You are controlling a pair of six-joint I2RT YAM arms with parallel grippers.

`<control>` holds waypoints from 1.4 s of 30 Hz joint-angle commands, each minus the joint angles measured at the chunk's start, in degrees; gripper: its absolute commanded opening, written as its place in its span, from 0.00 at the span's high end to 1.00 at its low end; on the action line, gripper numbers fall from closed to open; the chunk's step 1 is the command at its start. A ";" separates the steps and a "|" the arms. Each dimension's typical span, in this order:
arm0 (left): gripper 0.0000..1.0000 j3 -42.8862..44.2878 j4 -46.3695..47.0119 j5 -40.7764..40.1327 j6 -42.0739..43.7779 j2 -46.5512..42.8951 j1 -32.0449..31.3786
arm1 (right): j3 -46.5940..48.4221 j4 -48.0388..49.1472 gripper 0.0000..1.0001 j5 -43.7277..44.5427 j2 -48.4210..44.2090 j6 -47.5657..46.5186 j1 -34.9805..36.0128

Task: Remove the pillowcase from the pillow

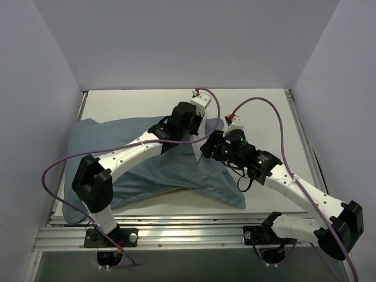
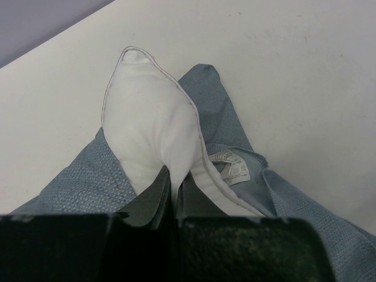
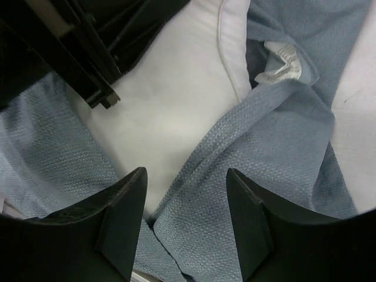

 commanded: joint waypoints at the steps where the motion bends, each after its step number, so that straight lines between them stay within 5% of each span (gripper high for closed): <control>1: 0.98 5.13 3.95 -1.61 -0.73 -0.85 -0.21 | -0.88 0.20 0.50 5.25 2.38 3.61 2.33; 8: 0.98 5.92 3.16 -1.88 -0.73 -0.50 -0.21 | -4.21 0.82 0.64 7.98 5.38 5.55 4.27; 12: 0.98 6.89 2.02 -1.97 -0.90 -0.41 1.10 | -6.23 -2.68 0.94 10.86 4.07 6.16 4.53; 14: 0.98 7.33 0.53 -1.09 -1.78 -0.49 2.33 | -7.20 -4.71 1.00 12.72 2.84 6.60 4.44; 23: 0.98 6.98 -2.02 5.41 -10.12 -1.90 12.88 | -17.57 -9.56 1.00 8.70 -3.93 9.77 -4.60; 32: 0.98 4.96 3.24 17.36 -26.99 -1.81 21.94 | -23.37 0.62 1.00 -2.29 0.53 6.96 -8.92; 38: 0.98 6.01 10.19 25.80 -30.26 1.78 18.17 | -22.51 16.54 1.00 -14.87 1.86 2.92 -8.13; 42: 0.98 14.06 7.21 25.54 -23.87 6.35 13.51 | -15.93 12.61 0.84 -11.72 -0.59 -0.51 -5.50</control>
